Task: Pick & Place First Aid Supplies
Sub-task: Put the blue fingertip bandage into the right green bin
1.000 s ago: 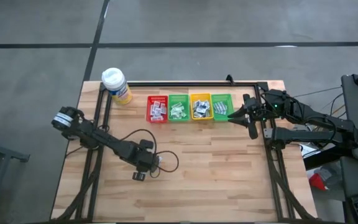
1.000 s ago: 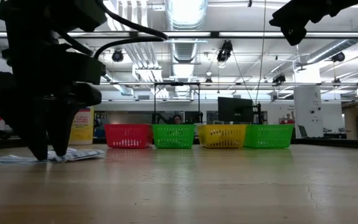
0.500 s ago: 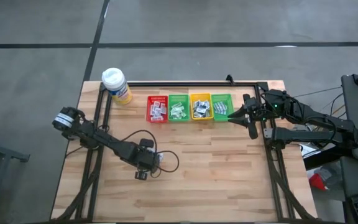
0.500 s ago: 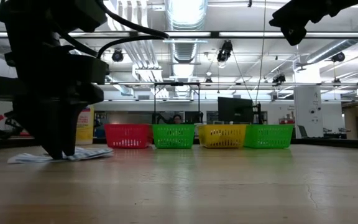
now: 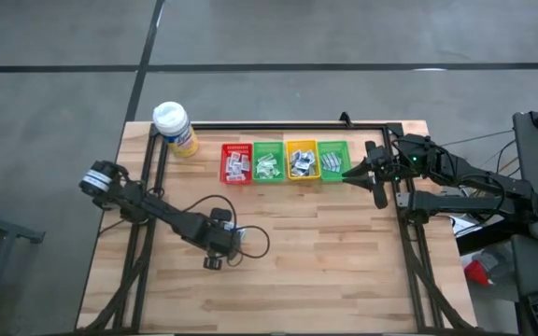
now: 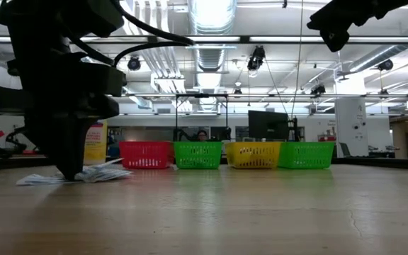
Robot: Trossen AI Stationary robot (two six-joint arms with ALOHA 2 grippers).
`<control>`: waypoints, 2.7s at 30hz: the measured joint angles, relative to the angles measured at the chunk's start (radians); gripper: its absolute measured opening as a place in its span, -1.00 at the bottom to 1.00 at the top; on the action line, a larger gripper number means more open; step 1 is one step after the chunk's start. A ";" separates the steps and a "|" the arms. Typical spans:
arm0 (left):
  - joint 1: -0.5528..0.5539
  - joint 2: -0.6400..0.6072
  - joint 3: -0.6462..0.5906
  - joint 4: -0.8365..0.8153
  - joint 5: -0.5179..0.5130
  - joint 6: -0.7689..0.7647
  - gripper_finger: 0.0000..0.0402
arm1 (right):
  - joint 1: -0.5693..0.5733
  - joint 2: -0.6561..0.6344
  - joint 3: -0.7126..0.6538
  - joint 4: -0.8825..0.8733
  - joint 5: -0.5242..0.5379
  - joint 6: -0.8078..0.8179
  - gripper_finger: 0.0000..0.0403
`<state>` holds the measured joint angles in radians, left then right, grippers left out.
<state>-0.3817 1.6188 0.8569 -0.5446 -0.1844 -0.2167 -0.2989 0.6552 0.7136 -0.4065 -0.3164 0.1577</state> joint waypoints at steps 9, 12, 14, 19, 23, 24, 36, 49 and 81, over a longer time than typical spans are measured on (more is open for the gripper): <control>0.000 -0.030 0.097 -0.132 0.010 -0.004 -1.00 | 0.000 0.000 0.000 0.000 0.000 0.000 -0.61; 0.000 -0.054 0.150 -0.177 0.010 0.011 -1.00 | 0.000 0.001 0.000 0.000 0.000 0.000 -0.60; 0.000 -0.078 0.172 -0.200 0.007 0.031 -1.00 | 0.000 0.002 0.000 0.001 0.000 0.000 -0.59; 0.008 -0.147 0.191 -0.214 -0.056 0.059 -1.00 | 0.000 0.016 -0.001 0.002 -0.002 0.052 -0.59; 0.032 -0.192 0.220 -0.186 -0.109 0.084 -1.00 | 0.000 0.058 -0.002 0.019 -0.038 0.101 -0.62; 0.040 -0.201 0.228 -0.165 -0.113 0.090 -1.00 | 0.000 0.075 -0.002 0.041 -0.054 0.101 -0.62; 0.167 -0.290 0.309 0.206 0.172 0.124 -1.00 | 0.039 0.295 -0.003 0.324 -0.132 -0.040 -0.48; 0.333 -0.326 0.302 0.467 0.748 0.033 -1.00 | 0.040 0.466 -0.003 0.771 -0.360 0.082 -0.22; 0.345 -0.311 0.300 0.477 0.768 0.059 -1.00 | 0.129 1.000 0.497 0.789 -0.703 0.181 0.16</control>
<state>-0.0364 1.3075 1.1568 -0.0681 0.5835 -0.1581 -0.1701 1.6547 1.2110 0.3821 -1.0191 0.3389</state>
